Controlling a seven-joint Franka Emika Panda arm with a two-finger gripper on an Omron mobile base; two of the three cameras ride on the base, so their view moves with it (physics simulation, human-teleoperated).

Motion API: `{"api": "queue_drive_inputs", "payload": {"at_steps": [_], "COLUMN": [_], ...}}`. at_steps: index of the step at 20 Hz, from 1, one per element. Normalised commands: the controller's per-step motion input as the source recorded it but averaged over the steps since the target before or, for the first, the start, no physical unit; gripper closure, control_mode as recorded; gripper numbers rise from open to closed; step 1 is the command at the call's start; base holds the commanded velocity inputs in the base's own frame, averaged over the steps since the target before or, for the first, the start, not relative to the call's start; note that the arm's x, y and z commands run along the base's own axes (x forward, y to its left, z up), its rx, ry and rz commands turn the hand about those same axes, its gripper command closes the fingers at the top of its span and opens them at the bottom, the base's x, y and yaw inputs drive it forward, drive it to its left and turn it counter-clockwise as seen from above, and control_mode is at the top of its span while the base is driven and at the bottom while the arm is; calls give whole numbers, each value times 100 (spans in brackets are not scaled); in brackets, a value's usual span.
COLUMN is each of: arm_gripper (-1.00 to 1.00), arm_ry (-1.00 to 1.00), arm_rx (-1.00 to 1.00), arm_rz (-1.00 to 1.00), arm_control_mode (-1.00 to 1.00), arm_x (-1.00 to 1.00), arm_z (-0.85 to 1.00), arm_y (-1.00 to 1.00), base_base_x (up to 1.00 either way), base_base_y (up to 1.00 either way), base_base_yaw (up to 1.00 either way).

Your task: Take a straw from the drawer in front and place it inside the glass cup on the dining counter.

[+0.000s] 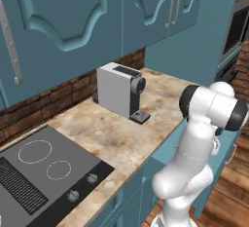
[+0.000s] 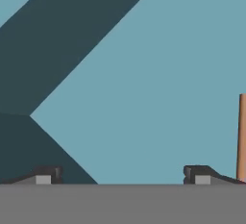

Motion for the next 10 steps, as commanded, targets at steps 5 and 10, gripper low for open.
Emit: {"api": "queue_drive_inputs", "payload": {"at_steps": [5,10], "arm_gripper": [-100,-100], "arm_ry": [0,0], "arm_rx": [3,0], "arm_rz": [0,0], "arm_control_mode": [-100,-100], "arm_x": [7,43], "arm_z": [-19,-24], "arm_y": [-45,-26], "base_base_x": [0,0], "base_base_y": [0,0], "base_base_yaw": [0,0]}}
